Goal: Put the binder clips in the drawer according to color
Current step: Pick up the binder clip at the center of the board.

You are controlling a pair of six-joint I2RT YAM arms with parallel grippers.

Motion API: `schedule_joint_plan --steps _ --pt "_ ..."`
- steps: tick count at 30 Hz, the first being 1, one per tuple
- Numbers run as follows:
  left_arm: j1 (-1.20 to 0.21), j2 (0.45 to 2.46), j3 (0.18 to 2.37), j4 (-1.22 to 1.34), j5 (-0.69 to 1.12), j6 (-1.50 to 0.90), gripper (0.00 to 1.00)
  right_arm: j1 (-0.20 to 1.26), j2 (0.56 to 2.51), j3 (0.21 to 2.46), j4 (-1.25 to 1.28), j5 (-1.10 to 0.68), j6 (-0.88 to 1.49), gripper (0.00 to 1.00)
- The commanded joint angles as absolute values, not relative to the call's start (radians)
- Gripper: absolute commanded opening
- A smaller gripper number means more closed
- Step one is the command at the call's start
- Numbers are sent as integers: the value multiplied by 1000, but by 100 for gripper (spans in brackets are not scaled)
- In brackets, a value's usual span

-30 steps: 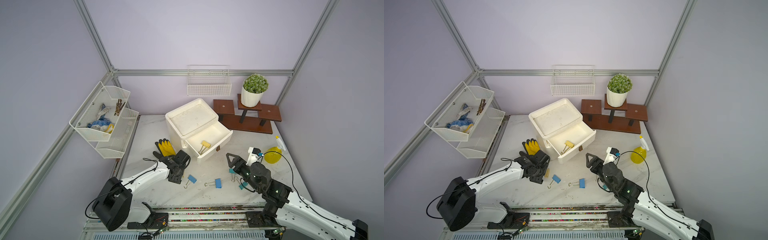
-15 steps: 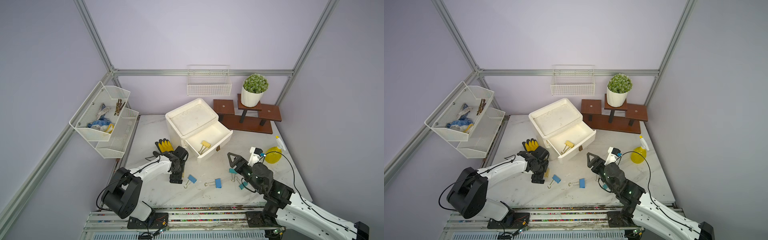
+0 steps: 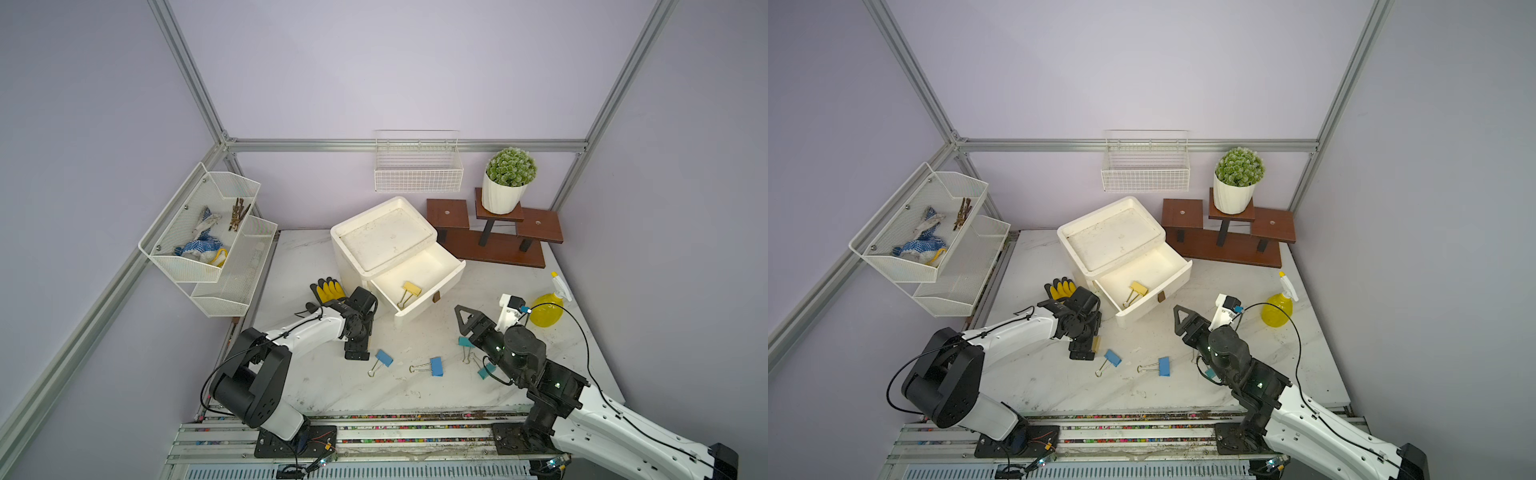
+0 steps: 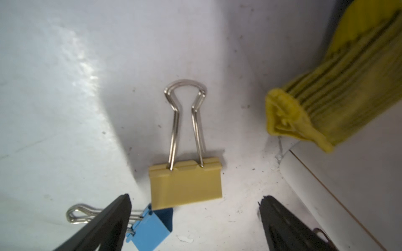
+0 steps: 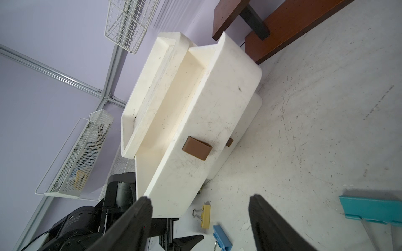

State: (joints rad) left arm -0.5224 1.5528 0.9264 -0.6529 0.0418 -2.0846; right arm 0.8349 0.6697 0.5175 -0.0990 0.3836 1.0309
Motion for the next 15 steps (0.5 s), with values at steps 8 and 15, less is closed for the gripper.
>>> schedule_joint_plan --steps 8,15 --pt "-502 1681 1022 -764 101 -2020 87 830 644 499 -128 405 1017 76" --pt "-501 1694 999 -749 100 -2024 66 830 643 492 -124 403 1027 76"
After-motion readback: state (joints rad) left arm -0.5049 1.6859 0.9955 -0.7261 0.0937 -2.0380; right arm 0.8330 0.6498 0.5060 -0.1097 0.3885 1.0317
